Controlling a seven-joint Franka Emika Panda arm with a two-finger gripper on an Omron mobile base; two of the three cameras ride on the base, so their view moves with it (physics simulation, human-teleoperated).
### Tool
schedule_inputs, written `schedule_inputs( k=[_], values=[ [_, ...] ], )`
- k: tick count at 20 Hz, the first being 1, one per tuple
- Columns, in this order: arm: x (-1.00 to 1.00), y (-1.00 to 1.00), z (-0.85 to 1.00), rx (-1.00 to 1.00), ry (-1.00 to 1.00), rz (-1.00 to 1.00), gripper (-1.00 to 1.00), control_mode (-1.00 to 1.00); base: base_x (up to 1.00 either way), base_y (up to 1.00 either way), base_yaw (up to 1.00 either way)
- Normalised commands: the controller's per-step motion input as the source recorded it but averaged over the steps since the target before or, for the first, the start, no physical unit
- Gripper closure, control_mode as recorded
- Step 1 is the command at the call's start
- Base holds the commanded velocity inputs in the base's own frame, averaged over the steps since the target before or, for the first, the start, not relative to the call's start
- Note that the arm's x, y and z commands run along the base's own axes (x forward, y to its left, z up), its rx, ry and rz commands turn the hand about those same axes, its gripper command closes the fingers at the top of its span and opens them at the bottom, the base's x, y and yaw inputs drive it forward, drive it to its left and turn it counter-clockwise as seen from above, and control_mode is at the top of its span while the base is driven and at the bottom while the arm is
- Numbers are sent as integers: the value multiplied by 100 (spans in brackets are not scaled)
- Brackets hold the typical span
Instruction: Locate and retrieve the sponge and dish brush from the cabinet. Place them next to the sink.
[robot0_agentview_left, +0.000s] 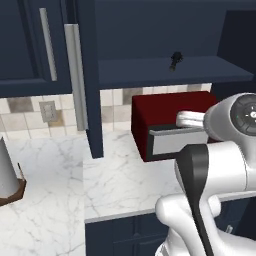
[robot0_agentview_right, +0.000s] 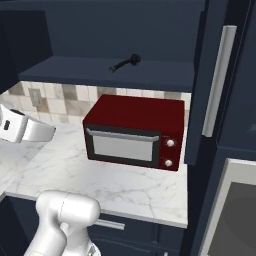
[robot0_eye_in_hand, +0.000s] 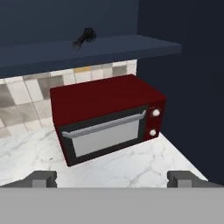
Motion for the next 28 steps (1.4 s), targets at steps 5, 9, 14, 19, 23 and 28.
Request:
schedule_inputs(
  k=[5,9,14,19,23,28],
  values=[
    [29,-2,21,9,-2,0,-100,-100,0,0,0],
    [21,0,32,0,-3,0,-100,-100,0,0,0],
    [26,0,25,0,-6,0,-100,-100,0,0,0],
    [34,0,15,0,-8,0,-100,-100,0,0,0],
    [23,0,0,-5,-19,3,-100,-100,0,0,0],
    [9,0,7,0,-7,6,-100,-100,0,0,0]
  ],
)
